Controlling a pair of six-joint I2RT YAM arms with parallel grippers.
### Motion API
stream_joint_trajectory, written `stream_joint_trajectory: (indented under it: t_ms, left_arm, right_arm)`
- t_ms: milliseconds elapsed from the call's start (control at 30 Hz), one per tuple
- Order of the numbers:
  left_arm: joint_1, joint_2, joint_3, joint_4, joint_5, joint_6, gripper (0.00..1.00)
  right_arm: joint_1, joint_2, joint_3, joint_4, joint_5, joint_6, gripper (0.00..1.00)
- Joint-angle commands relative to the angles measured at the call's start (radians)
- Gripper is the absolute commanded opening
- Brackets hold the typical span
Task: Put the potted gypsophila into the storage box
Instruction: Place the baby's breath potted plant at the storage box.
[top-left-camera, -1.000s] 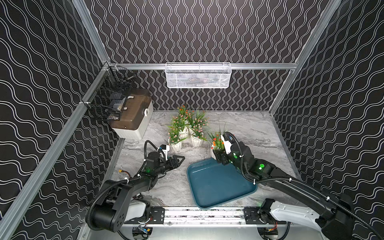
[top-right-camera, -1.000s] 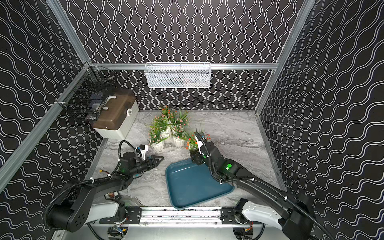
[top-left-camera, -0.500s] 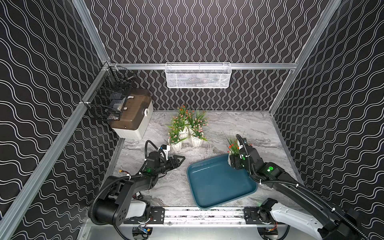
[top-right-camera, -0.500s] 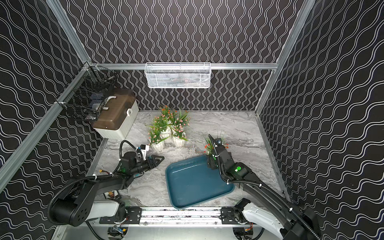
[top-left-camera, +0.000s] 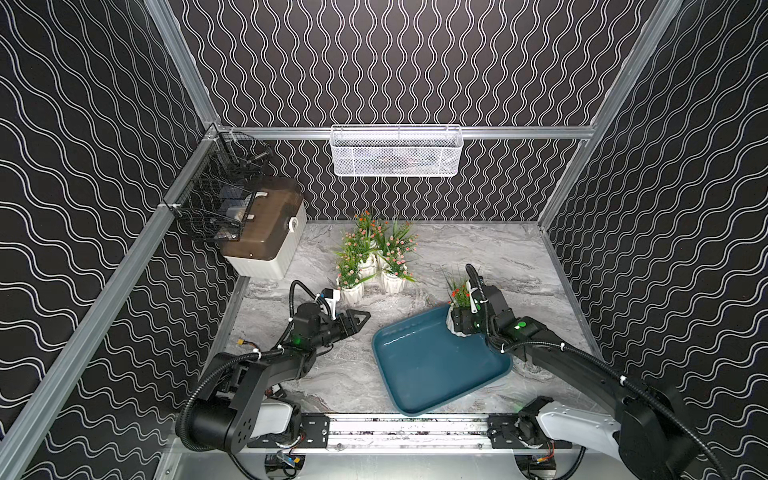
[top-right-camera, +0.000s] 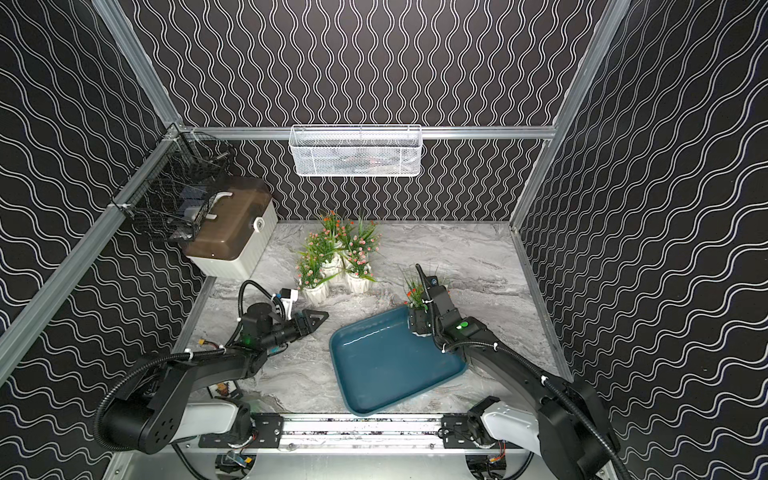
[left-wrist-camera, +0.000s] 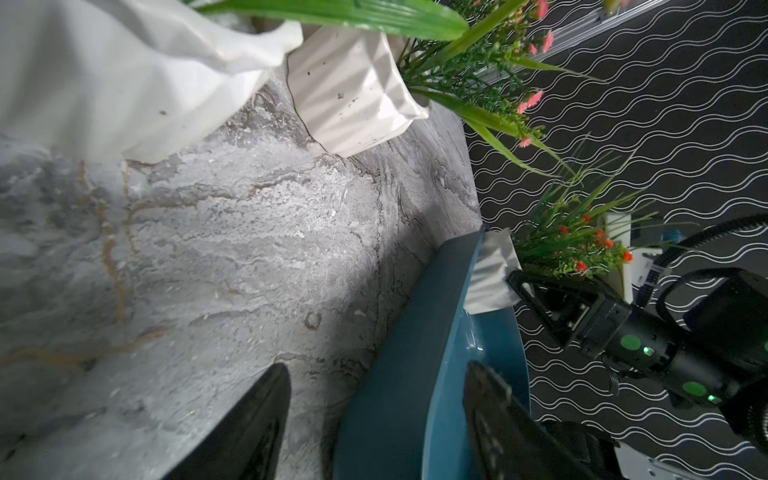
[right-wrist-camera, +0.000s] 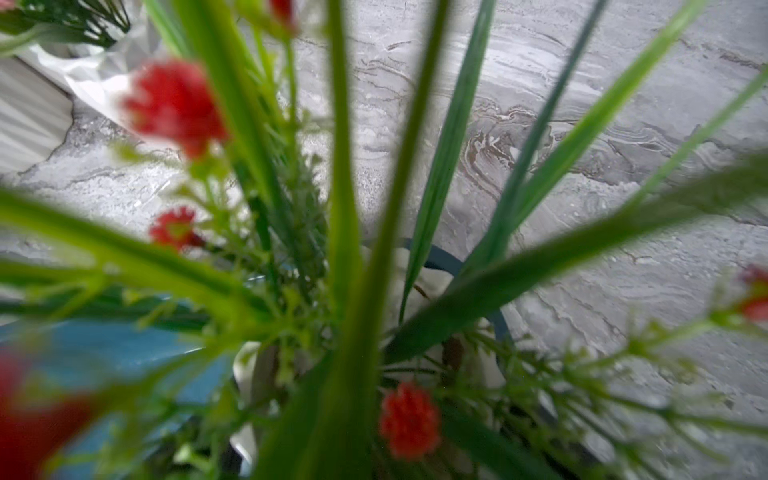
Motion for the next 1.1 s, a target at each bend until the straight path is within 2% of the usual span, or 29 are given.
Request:
stream_joint_trajectory:
  t_ms: [0,233,533,767,900,1067]
  left_arm:
    - [0.002,0.004,0.005,0.032,0.012,-0.001,0.7]
    - [0.002,0.012,0.003,0.041,0.014,-0.003,0.7]
    - [0.003,0.039,-0.001,0.087,0.027,-0.021,0.7]
    - [0.002,0.038,0.0,0.084,0.03,-0.023,0.7]
    - [0.002,0.031,0.0,0.078,0.028,-0.022,0.7]
    - [0.001,0.014,-0.002,0.061,0.026,-0.017,0.7]
  right_arm:
    - [-0.018,0.045,0.011,0.135,-0.016,-0.006,0.63]
    - [-0.051,0.14,0.026,0.231,0.067,-0.06,0.63]
    - [-0.063,0.21,0.036,0.343,0.112,-0.122,0.66]
    - [-0.064,0.229,0.061,0.307,0.086,-0.116,0.76]
    - [-0.064,0.236,0.082,0.25,0.064,-0.096,0.89]
    - [-0.064,0.214,0.073,0.214,0.039,-0.068,0.99]
